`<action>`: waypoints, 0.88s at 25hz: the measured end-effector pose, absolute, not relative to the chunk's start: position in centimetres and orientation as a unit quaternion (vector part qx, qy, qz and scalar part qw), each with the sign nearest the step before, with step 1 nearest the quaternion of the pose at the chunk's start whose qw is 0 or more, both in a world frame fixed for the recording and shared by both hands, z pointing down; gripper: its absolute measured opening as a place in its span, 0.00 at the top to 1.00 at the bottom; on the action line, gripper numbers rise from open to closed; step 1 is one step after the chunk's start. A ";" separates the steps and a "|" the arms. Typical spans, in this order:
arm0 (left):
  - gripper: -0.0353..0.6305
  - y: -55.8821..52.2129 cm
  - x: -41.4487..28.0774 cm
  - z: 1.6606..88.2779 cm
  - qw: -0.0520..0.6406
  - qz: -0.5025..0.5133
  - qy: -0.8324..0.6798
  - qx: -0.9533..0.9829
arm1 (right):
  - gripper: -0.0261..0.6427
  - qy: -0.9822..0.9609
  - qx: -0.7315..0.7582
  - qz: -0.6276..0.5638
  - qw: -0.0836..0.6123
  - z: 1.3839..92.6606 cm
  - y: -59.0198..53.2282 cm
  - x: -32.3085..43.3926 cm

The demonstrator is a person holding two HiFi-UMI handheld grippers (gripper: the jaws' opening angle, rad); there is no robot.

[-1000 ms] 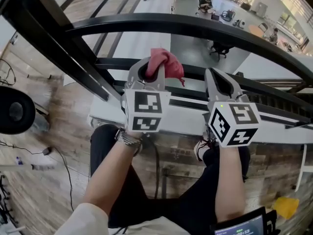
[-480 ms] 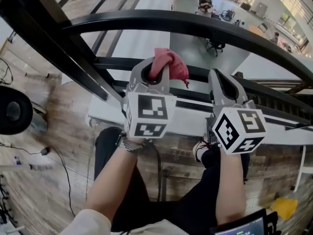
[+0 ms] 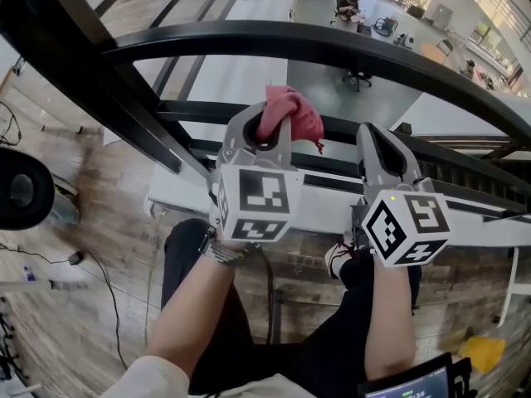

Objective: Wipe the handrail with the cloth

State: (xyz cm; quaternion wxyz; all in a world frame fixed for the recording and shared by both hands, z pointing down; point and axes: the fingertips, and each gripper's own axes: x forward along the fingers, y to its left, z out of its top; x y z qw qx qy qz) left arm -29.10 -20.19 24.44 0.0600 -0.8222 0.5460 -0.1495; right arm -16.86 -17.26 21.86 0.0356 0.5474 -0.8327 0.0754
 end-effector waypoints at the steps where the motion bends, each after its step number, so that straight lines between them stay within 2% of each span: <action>1: 0.90 -20.2 -28.8 24.4 0.058 -0.151 0.542 -0.825 | 0.96 -0.832 0.548 0.077 0.037 22.0 -17.2 -16.7; 22: 0.90 -19.4 -24.1 24.4 0.055 -0.161 0.493 -0.853 | 0.96 -0.824 0.557 0.105 0.019 22.2 -17.0 -15.5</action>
